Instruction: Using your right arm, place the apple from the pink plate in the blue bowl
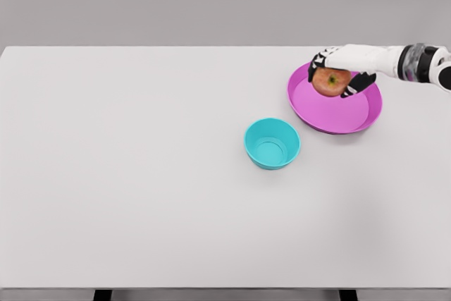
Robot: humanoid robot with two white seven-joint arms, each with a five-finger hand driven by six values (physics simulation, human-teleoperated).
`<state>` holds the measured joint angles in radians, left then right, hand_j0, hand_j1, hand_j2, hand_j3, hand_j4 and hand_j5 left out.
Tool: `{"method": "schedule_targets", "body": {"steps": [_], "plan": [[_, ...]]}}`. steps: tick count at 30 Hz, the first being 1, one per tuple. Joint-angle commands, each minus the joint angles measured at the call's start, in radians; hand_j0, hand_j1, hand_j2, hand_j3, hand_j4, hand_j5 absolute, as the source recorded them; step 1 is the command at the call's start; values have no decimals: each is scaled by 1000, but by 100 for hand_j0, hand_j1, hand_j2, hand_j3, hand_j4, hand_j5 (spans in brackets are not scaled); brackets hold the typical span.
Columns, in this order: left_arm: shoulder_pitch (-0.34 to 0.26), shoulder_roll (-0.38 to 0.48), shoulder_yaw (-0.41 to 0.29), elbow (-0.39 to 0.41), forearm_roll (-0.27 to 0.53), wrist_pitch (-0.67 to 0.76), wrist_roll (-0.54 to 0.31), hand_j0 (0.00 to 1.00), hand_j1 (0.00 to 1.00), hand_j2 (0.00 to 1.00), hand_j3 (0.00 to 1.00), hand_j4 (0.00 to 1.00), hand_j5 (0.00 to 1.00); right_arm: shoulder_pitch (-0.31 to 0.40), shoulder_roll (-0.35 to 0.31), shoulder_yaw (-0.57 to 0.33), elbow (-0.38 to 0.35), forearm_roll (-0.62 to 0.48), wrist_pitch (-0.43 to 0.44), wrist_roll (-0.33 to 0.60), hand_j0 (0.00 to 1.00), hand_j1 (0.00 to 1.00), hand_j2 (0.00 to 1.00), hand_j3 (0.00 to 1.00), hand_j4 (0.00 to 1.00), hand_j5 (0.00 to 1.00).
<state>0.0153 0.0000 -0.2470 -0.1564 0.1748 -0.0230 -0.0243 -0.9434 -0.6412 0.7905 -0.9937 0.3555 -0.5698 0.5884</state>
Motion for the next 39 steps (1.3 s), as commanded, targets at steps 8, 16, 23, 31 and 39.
{"method": "schedule_targets", "body": {"steps": [8,16,23,31,39], "plan": [[0,0,0,0,0,0,0,100,100,100,100,100,100,15,-74,-8,-292,-9,-41,1,46,46,46,46,46,46],[0,0,0,0,0,0,0,100,100,100,100,100,100,87,-127,-10,-474,-7,-41,1,46,46,46,46,46,46],[0,0,0,0,0,0,0,100,100,100,100,100,100,117,-123,-7,-572,-9,-41,1,46,46,46,46,46,46],[0,0,0,0,0,0,0,100,100,100,100,100,100,160,-113,3,-595,-9,-41,1,47,47,47,47,47,47],[0,0,0,0,0,0,0,100,100,100,100,100,100,183,-112,22,-592,-3,-41,-1,48,48,48,48,48,48]]}}
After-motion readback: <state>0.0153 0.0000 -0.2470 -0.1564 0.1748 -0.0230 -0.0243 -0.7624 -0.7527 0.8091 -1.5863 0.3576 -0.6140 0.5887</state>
